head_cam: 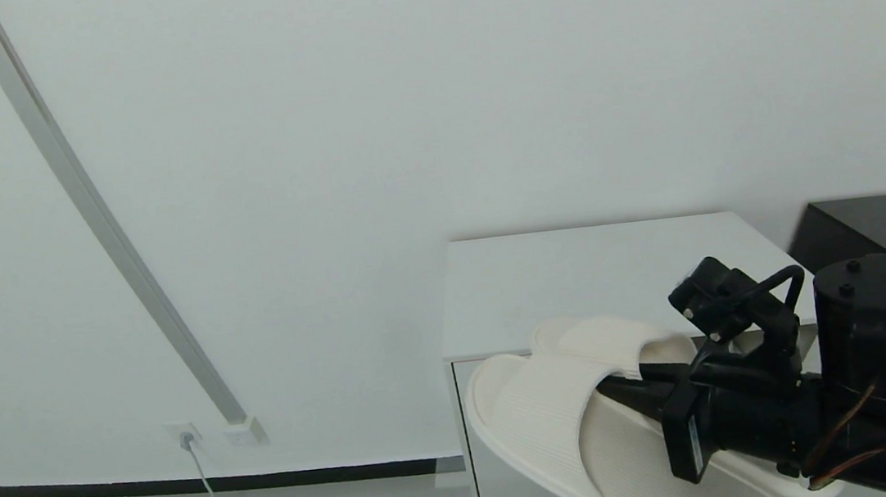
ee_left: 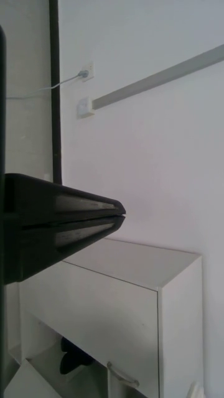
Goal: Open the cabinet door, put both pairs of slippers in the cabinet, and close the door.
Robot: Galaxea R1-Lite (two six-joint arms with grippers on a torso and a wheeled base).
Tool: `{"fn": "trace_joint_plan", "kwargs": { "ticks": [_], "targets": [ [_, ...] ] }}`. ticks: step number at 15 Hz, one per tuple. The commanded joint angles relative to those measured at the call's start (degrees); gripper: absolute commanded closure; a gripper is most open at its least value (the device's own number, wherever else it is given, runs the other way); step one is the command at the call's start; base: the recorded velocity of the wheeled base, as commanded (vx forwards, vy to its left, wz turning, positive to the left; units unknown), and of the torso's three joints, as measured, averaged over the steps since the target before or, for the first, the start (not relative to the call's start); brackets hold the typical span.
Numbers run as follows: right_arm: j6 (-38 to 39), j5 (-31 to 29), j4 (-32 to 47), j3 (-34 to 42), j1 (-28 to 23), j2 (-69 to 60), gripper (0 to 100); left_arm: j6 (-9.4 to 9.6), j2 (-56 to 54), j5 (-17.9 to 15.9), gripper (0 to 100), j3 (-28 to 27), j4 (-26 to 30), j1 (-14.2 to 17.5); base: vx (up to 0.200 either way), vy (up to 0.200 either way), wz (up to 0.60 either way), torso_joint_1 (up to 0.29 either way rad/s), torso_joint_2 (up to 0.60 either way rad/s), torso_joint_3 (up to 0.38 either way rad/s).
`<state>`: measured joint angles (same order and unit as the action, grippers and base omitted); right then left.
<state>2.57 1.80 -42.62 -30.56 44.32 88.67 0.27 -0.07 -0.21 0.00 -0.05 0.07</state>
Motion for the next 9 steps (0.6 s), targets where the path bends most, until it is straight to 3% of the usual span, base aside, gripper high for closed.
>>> {"fn": "trace_joint_plan", "kwargs": {
  "ticks": [1, 3, 9],
  "targets": [
    [-0.11, 0.04, -0.01, 0.24, 0.06, -0.78, 100, 0.0, 0.07, 0.03, 100, 0.0, 0.05, 0.01, 0.0, 0.0, 0.0, 0.0, 0.0, 0.0],
    [-0.11, 0.04, 0.08, 0.33, -0.03, -1.4, 100, 0.0, 0.07, 0.03, 100, 0.0, 0.05, 0.01, 0.0, 0.0, 0.0, 0.0, 0.0, 0.0],
    [-0.02, 1.18, -0.36, 1.03, -1.52, -2.72, 100, 0.0, 0.07, 0.03, 100, 0.0, 0.05, 0.01, 0.0, -0.2, 0.0, 0.002, 0.0, 0.001]
  ]
}}
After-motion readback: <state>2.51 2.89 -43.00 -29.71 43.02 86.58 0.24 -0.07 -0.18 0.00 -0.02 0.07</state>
